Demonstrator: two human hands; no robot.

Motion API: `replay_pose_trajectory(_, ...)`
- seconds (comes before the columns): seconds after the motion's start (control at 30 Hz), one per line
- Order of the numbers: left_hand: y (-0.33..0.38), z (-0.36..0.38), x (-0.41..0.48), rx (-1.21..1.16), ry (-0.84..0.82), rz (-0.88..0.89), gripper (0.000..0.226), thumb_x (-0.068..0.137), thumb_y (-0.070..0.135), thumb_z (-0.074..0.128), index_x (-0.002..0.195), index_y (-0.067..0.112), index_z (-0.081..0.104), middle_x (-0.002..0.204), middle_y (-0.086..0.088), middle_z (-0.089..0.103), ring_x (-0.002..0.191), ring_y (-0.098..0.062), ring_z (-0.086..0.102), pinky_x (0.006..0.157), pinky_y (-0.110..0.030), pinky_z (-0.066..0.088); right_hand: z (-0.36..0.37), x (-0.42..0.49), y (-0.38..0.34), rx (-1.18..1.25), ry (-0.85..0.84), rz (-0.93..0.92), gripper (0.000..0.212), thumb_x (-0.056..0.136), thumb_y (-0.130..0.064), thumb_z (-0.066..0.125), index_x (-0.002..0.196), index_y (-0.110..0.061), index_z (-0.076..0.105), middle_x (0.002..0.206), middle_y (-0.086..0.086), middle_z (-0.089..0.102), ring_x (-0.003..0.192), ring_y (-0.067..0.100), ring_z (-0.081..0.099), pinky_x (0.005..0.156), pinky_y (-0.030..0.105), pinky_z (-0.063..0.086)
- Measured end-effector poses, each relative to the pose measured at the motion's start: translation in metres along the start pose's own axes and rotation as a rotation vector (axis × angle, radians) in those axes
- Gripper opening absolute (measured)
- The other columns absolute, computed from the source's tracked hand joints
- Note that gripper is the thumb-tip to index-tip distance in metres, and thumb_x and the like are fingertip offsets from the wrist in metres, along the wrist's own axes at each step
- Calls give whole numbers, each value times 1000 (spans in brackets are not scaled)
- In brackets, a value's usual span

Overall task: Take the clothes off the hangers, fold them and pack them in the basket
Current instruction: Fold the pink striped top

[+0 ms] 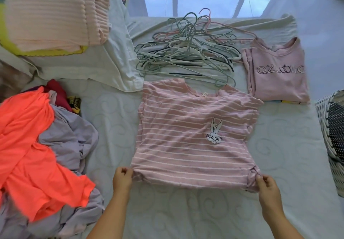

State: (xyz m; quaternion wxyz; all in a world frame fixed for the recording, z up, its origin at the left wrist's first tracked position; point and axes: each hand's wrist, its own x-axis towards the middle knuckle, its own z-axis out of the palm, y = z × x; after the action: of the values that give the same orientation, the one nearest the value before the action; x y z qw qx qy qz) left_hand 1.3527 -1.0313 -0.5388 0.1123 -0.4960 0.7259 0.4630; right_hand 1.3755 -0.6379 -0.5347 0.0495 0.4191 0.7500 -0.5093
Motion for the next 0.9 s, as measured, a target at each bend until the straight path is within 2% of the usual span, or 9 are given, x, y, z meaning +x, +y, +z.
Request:
replay_pose_trajectory(0.07, 9, -14, -6, -211, -56, -32, 20, 81, -1, 56, 68, 9, 43, 65, -8, 41, 68, -21, 41, 59, -33, 42, -10, 3, -8, -30, 20, -38, 8, 96, -6, 45, 97, -3, 52, 83, 13, 53, 63, 3, 54, 51, 6, 37)
replay_pose_trajectory(0.13, 19, -27, -16, -325, -143, -35, 24, 87, -6, 49, 70, 9, 42, 66, -8, 39, 63, -17, 41, 54, -28, 53, -22, 6, -18, -83, 17, -75, 10, 97, -9, 43, 96, -5, 52, 87, 14, 54, 78, 23, 52, 55, 11, 38)
replay_pose_trajectory(0.2, 28, -37, -30, -304, -206, -1, 27, 89, -9, 44, 72, 12, 41, 68, -7, 39, 64, -14, 42, 49, -18, 53, -34, 9, -31, -157, -5, -114, 11, 98, -12, 42, 96, -5, 51, 89, 14, 55, 84, 27, 50, 67, 30, 39)
replay_pose_trajectory(0.27, 30, -41, -44, -285, -231, 14, 27, 89, -9, 45, 73, 13, 41, 70, -6, 41, 65, -13, 44, 53, -20, 52, -46, 12, -45, -207, 1, -131, 14, 99, -13, 41, 96, -4, 52, 89, 15, 56, 85, 29, 51, 71, 35, 35)
replay_pose_trajectory(0.43, 38, -38, -83, -353, -253, 8, 23, 89, -5, 52, 76, 13, 44, 74, -6, 46, 69, -14, 46, 66, -29, 44, -73, 20, -81, -135, -12, -86, 18, 98, -14, 43, 95, 1, 52, 89, 16, 53, 80, 28, 50, 65, 36, 37)
replay_pose_trajectory(0.53, 61, -39, -99, -390, -216, 73, 22, 89, -4, 52, 77, 13, 48, 73, -7, 48, 66, -15, 45, 63, -26, 37, -89, 18, -109, -142, -237, -42, 23, 91, -17, 59, 95, 5, 52, 79, 15, 53, 64, 23, 49, 52, 29, 37)
replay_pose_trajectory(0.6, 82, -43, -110, -455, -198, 124, 22, 89, -7, 50, 77, 12, 49, 74, -8, 47, 66, -15, 44, 63, -24, 36, -101, 16, -128, -223, -341, -60, 22, 84, -8, 66, 99, 2, 53, 81, 14, 57, 66, 21, 53, 53, 29, 41)
replay_pose_trajectory(0.73, 124, -58, -133, -590, -203, 199, 24, 91, -9, 44, 79, 12, 48, 77, -7, 49, 70, -14, 47, 66, -23, 39, -123, 14, -170, -234, -332, -129, 20, 83, -2, 65, 100, 4, 57, 88, 18, 61, 73, 26, 55, 63, 34, 42)
replay_pose_trajectory(0.9, 168, -87, -161, -589, -214, 319, 21, 93, -2, 48, 85, 18, 49, 83, -3, 55, 74, -13, 52, 68, -25, 43, -138, 4, -235, 40, -249, -248, 25, 86, -8, 64, 108, 1, 57, 102, 22, 60, 77, 27, 56, 60, 26, 47)
